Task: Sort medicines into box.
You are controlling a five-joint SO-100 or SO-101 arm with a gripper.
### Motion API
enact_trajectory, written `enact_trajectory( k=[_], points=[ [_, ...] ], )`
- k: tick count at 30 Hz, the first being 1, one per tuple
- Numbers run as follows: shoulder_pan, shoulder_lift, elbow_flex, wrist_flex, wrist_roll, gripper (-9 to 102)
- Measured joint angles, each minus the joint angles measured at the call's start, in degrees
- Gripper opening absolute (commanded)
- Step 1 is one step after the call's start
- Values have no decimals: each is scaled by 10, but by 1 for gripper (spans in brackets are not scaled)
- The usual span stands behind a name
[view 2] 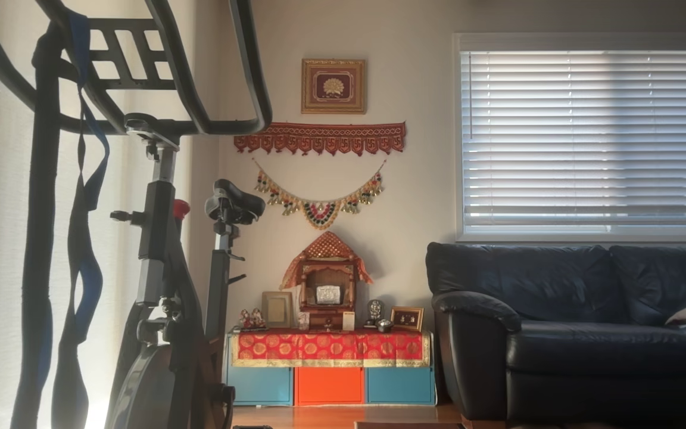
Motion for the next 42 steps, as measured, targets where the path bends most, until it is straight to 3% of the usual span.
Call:
enact_trajectory(
  k=[10,42],
  points=[
    [29,-58,-91,102,-55,41],
    [76,-42,-104,71,-172,37]
  ],
)
